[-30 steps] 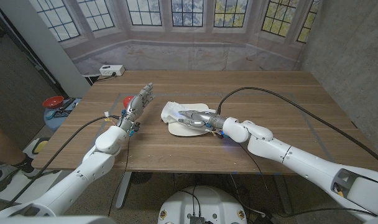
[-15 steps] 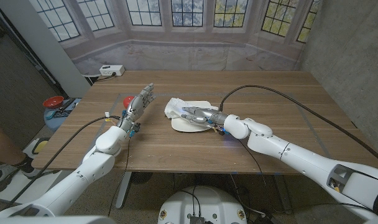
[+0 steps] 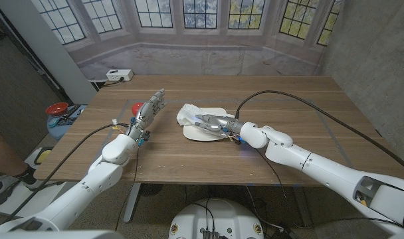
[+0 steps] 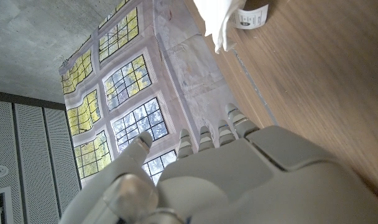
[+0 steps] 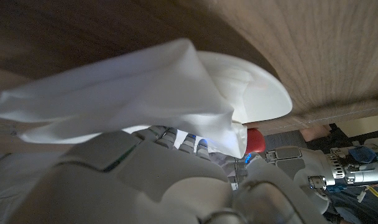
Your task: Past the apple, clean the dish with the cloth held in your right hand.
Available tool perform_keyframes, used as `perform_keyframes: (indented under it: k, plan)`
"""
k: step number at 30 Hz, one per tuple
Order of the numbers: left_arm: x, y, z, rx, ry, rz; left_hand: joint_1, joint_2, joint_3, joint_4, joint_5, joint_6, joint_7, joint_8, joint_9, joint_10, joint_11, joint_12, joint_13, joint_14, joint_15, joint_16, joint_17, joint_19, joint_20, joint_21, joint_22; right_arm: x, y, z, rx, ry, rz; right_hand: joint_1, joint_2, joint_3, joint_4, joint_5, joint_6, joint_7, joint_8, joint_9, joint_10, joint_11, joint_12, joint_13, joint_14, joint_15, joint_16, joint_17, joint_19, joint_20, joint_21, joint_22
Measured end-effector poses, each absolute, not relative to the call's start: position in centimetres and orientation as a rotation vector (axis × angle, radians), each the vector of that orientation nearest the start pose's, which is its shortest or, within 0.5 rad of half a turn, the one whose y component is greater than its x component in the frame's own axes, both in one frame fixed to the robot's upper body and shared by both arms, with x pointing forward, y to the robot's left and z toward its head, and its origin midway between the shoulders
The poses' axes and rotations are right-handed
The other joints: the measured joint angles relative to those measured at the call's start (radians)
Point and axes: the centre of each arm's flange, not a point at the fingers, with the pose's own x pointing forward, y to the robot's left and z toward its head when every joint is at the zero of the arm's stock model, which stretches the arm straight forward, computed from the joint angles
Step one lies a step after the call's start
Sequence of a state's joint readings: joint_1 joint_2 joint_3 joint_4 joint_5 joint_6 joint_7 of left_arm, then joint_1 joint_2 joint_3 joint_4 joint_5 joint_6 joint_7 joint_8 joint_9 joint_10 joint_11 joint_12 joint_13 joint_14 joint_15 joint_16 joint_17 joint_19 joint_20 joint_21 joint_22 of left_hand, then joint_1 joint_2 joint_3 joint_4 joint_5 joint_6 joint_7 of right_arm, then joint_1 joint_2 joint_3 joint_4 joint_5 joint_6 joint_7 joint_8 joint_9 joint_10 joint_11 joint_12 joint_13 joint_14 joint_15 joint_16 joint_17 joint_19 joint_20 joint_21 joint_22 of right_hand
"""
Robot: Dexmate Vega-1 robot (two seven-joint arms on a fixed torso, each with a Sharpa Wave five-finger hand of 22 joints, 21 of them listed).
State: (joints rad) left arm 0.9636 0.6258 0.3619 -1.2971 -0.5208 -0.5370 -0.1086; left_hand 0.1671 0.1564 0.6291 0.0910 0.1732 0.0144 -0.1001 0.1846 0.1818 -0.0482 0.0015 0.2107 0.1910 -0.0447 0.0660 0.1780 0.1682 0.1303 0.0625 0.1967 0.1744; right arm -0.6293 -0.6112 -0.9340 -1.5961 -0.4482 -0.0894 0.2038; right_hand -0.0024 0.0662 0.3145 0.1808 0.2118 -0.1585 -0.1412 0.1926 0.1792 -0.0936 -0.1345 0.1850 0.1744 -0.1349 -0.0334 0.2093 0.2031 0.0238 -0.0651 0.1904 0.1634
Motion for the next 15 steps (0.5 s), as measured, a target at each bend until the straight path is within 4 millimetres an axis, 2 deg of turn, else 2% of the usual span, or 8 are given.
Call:
perform_keyframes:
  k: [15]
  plan:
    - [61.5,32.2,-6.3,0.203,-0.703,-0.254,0.0,0.0,0.0,0.0,0.0,0.001,0.001,0.0,0.0,0.0,0.0,0.0,0.0,0.0,0.0,0.0,0.002,0.0,0.0,0.0,0.0,59.8,-7.7,-8.2,-1.428,-0.507,0.57,0.0,0.0,-0.004,0.004,0.0,0.005,0.002,0.0,0.0,0.013,0.002,0.0,0.0,0.0,0.0,0.0,0.0,0.0,0.0,0.002,0.0]
